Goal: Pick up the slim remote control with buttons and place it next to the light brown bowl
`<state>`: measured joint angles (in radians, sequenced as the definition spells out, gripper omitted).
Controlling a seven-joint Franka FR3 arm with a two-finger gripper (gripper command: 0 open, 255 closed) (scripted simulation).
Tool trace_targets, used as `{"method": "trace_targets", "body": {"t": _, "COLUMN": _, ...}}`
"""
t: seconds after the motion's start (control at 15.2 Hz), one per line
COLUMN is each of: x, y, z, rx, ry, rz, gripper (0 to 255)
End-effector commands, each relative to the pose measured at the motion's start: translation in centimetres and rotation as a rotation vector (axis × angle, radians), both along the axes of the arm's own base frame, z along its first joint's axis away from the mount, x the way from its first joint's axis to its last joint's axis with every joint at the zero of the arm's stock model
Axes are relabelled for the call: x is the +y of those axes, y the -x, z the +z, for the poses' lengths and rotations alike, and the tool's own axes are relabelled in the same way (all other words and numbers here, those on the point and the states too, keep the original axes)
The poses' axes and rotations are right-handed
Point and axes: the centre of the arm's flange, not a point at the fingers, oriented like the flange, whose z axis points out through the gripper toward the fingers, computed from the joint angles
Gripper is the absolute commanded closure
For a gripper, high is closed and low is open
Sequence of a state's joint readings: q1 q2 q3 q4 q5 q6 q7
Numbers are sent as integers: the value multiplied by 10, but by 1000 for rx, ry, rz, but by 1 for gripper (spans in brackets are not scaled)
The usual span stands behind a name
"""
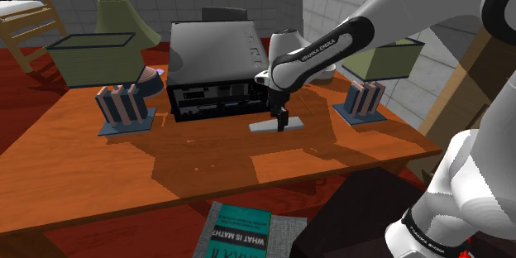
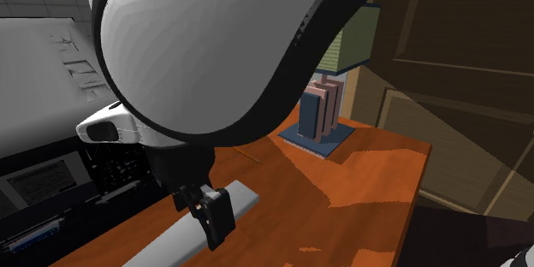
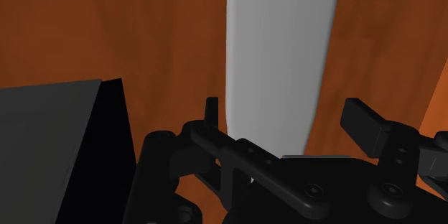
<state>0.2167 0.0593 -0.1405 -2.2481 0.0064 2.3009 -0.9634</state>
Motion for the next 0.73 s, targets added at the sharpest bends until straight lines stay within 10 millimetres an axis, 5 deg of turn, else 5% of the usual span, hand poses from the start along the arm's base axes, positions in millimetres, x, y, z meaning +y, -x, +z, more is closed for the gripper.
{"method": "trace_targets", "body": {"t": 0.0, "x": 2, "y": -4, "z": -12, "rx": -8, "ry": 7, "rz": 11, "gripper": 0}}
{"method": "trace_targets", "body": {"t": 0.07, "x": 1, "y": -5, "z": -12, "rx": -8, "ry": 7, "rz": 11, "gripper": 255}}
{"method": "trace_targets", "body": {"t": 0.66, "x": 2, "y": -4, "z": -12, "rx": -8, "ry": 7, "rz": 11, "gripper": 255}}
